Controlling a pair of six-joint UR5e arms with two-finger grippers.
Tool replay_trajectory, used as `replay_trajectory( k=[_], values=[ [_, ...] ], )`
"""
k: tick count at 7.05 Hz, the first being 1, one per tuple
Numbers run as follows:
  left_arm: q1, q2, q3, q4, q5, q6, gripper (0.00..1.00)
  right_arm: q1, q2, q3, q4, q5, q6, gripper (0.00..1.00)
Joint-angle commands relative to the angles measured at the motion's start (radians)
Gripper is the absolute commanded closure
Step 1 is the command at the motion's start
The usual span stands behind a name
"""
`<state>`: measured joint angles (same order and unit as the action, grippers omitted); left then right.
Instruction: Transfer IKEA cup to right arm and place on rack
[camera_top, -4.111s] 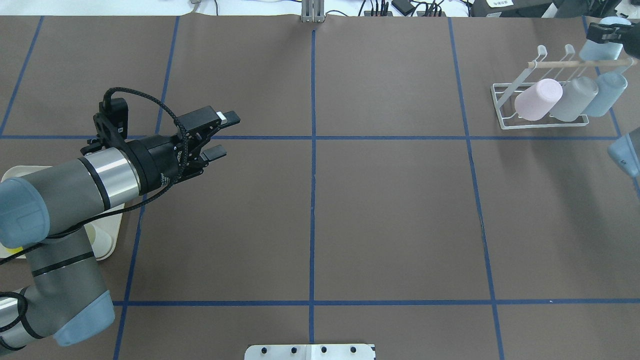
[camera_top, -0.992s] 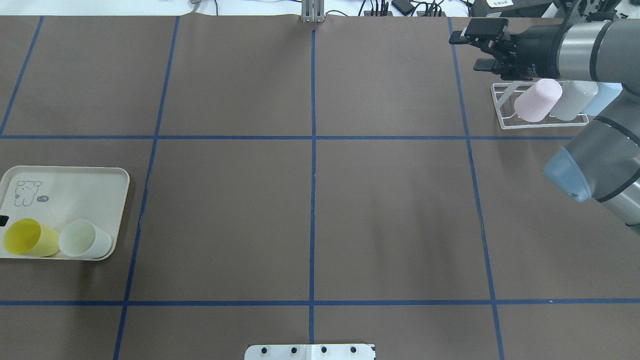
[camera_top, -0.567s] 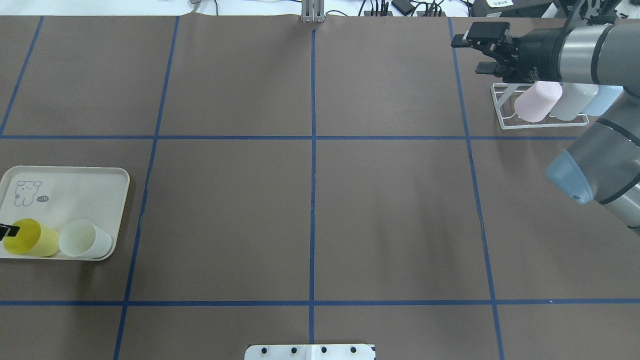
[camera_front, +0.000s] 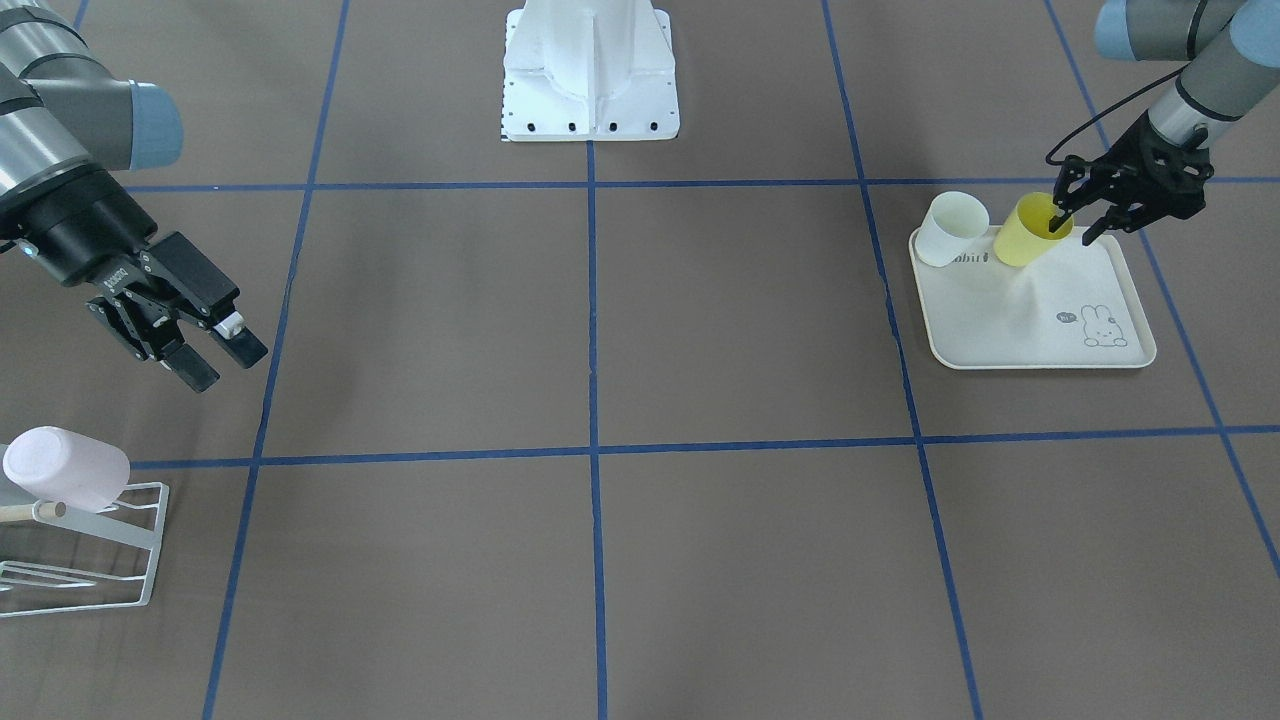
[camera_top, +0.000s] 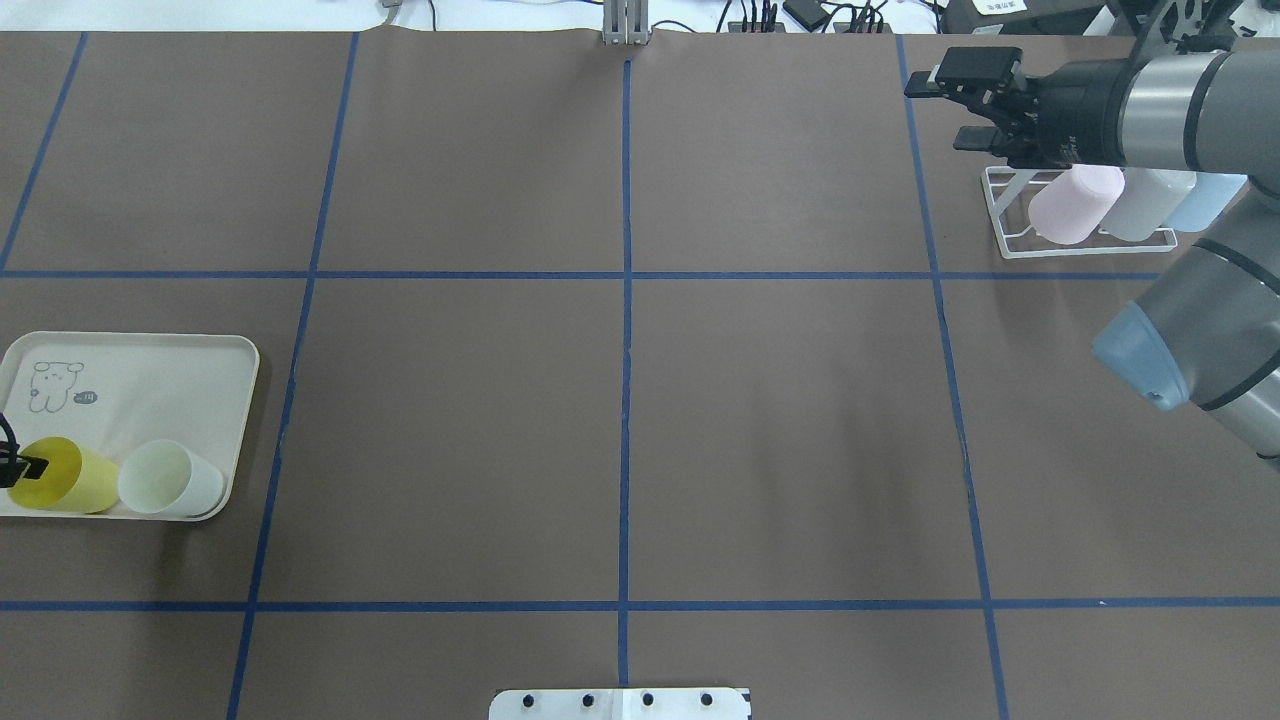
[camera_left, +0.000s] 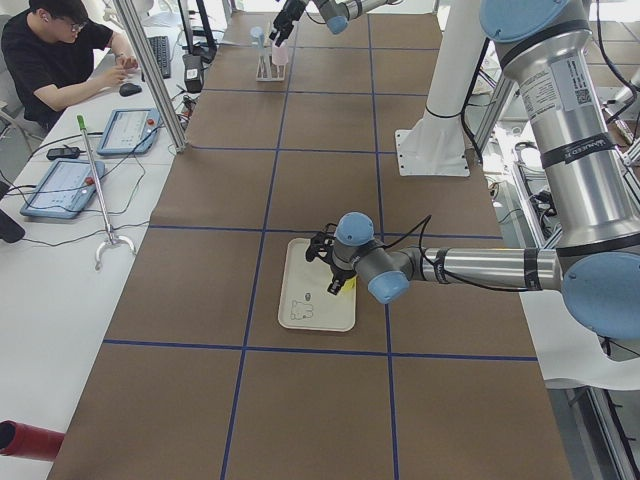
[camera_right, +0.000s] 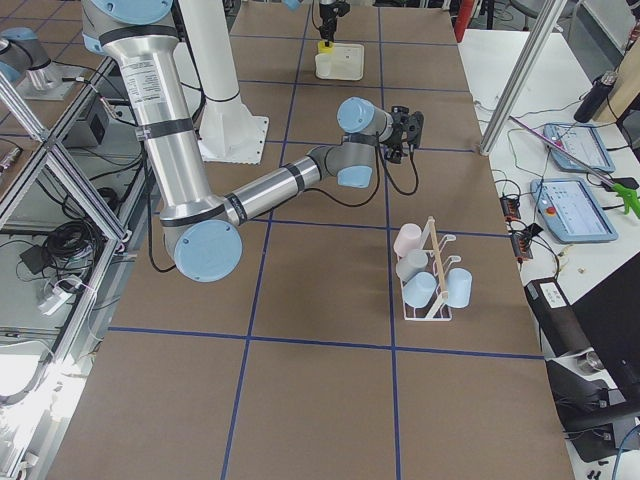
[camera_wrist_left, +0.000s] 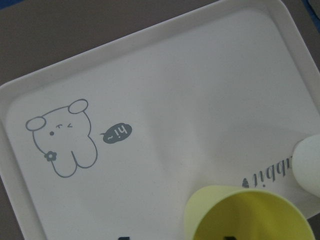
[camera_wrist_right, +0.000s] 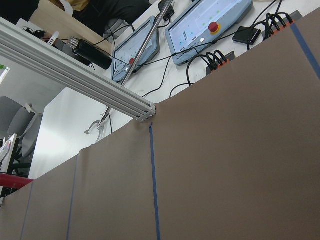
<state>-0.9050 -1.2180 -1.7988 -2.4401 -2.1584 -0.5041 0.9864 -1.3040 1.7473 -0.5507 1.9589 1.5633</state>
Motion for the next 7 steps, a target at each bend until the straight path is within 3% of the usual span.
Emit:
replay_trajectory(
  k=[1,2,4,6,7],
  values=[
    [-0.009,0.011,-0.026,0.004,-0.004,-0.008,1.0,0.0,0.002,0.001,0.0,0.0,0.0,0.0],
    [-0.021,0.044,-0.045,0.006,-0.004,-0.01,1.0,0.0,0.003,0.001,0.0,0.0,0.0,0.0],
    [-0.177,0.052,-0.057,0.01,0.0,-0.013,1.0,0.0,0.003,0.001,0.0,0.0,0.001,0.0],
    [-0.283,-0.091,-0.039,0.094,0.032,-0.04,1.0,0.0,0.006,0.0,0.0,0.0,0.001,0.0],
    [-0.282,-0.171,-0.022,0.095,0.116,-0.138,1.0,0.0,0.009,0.0,0.0,-0.002,0.001,0.0]
  ],
)
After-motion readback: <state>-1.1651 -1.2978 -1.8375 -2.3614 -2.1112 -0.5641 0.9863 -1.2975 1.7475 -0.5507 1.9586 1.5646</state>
